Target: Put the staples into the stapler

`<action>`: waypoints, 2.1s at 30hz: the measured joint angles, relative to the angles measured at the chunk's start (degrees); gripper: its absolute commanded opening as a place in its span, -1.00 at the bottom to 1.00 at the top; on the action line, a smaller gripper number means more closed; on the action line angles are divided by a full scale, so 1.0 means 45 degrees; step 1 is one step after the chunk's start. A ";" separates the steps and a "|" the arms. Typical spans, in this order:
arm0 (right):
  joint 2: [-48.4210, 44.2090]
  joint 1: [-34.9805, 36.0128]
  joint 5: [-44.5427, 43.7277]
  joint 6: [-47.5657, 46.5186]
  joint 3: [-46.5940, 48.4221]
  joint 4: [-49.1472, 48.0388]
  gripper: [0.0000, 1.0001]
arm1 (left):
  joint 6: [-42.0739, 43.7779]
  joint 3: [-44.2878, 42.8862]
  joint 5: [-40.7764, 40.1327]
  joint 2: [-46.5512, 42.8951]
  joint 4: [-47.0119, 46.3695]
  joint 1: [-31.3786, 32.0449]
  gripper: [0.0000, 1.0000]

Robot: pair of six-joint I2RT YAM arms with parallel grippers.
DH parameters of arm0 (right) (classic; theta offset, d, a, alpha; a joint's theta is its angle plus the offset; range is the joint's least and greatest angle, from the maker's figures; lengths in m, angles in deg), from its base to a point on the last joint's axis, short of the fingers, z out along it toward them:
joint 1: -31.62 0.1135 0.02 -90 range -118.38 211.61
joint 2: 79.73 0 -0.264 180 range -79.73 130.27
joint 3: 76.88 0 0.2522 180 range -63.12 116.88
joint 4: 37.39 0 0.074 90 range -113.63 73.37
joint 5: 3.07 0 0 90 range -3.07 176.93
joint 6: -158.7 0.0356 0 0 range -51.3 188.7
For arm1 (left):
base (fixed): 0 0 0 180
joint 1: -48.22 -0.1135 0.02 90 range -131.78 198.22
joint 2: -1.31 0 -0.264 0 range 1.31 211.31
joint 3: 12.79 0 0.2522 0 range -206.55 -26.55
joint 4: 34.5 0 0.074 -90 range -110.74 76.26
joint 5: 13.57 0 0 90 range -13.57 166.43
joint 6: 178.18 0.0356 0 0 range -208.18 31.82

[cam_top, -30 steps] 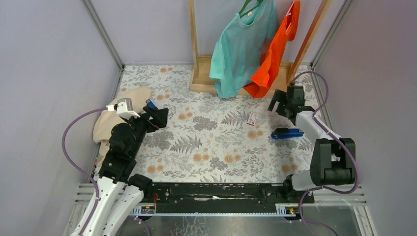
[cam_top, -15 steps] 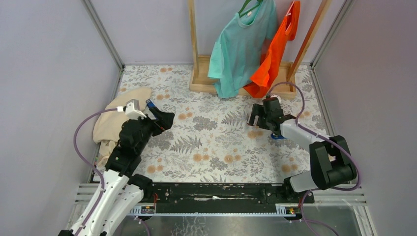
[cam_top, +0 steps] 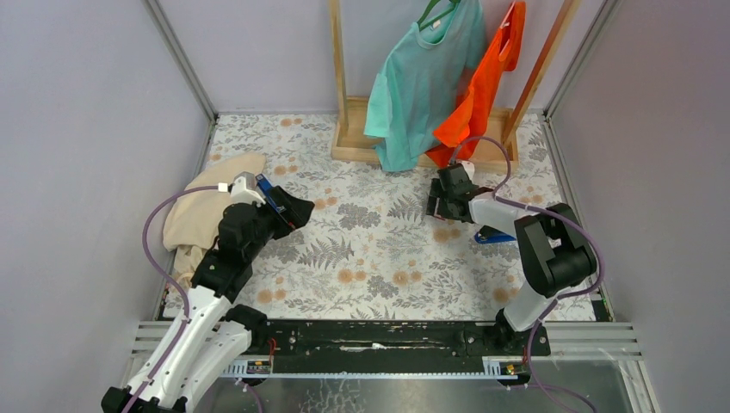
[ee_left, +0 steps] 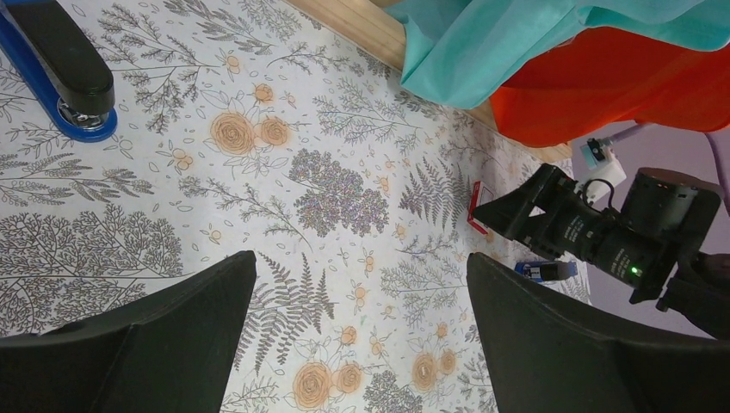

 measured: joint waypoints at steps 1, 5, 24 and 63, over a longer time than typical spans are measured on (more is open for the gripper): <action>0.0189 0.0044 -0.0029 0.0005 0.0146 0.0000 0.66 | -0.0005 0.0000 0.0015 0.0005 0.0000 0.0000 1.00; 0.0719 0.0185 -0.0233 0.0000 0.0476 0.0005 0.61 | -0.0005 0.0015 0.0039 0.0092 0.0000 0.0000 1.00; 0.1234 0.0612 -0.0219 -0.1073 0.0903 -0.0287 -0.03 | -0.0068 0.0136 0.1190 0.1472 0.0015 0.0000 1.00; 0.1535 0.6819 0.3259 -0.6013 0.1933 0.1438 0.25 | -0.0821 0.1258 0.2132 0.2968 -0.1103 0.0000 1.00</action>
